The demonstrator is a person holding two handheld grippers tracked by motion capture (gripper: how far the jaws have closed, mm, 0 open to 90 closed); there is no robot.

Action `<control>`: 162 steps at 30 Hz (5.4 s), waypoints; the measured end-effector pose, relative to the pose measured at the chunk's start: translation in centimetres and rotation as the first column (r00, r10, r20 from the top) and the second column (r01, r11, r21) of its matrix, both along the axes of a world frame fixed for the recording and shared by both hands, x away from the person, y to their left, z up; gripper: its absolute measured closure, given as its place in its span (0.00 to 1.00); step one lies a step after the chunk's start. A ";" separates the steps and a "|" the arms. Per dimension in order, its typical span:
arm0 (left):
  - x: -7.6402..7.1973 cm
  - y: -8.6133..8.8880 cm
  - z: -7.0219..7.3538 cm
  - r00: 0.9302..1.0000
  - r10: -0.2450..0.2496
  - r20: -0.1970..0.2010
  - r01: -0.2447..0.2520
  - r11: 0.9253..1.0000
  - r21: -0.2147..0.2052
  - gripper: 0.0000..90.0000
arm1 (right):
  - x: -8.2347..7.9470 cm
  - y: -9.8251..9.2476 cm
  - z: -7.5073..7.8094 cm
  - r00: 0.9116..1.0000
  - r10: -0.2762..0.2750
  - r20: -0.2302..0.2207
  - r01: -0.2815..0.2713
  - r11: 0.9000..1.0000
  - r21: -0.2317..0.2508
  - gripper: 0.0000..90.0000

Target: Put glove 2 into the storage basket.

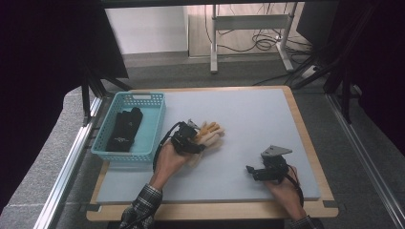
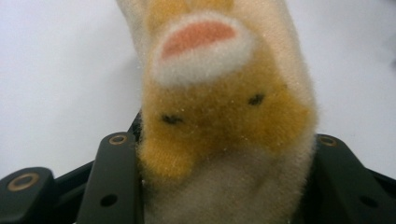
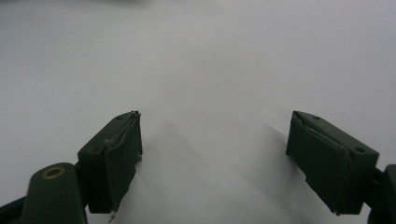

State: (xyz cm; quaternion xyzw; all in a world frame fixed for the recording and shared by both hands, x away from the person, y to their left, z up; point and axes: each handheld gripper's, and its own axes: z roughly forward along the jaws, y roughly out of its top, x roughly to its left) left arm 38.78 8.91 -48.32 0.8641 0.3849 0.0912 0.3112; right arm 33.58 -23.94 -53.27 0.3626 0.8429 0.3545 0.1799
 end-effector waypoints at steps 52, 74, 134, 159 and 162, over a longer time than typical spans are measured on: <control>4.4 17.5 6.1 0.853 0.519 0.056 -0.522 0.847 0.096 0.54 | 0.0 0.0 0.0 1.000 0.000 0.001 0.000 1.000 0.001 0.19; 8.7 16.3 -1.0 0.854 0.508 -0.114 -0.480 0.853 0.204 0.52 | 0.0 0.0 0.0 1.000 -0.001 0.000 0.001 1.000 0.002 0.19; 6.3 20.6 0.4 0.816 0.578 -0.026 -0.573 0.813 0.102 0.47 | 0.0 0.0 0.0 1.000 -0.001 0.001 0.001 1.000 0.001 0.19; 4.3 21.7 1.4 0.846 0.533 0.005 -0.533 0.846 0.007 0.16 | 0.0 0.0 0.0 1.000 0.000 0.001 0.000 1.000 0.001 0.19; 4.1 21.8 1.4 0.847 0.531 0.005 -0.531 0.847 -0.003 0.14 | 0.0 0.0 0.0 1.000 -0.001 0.001 0.001 1.000 0.001 0.19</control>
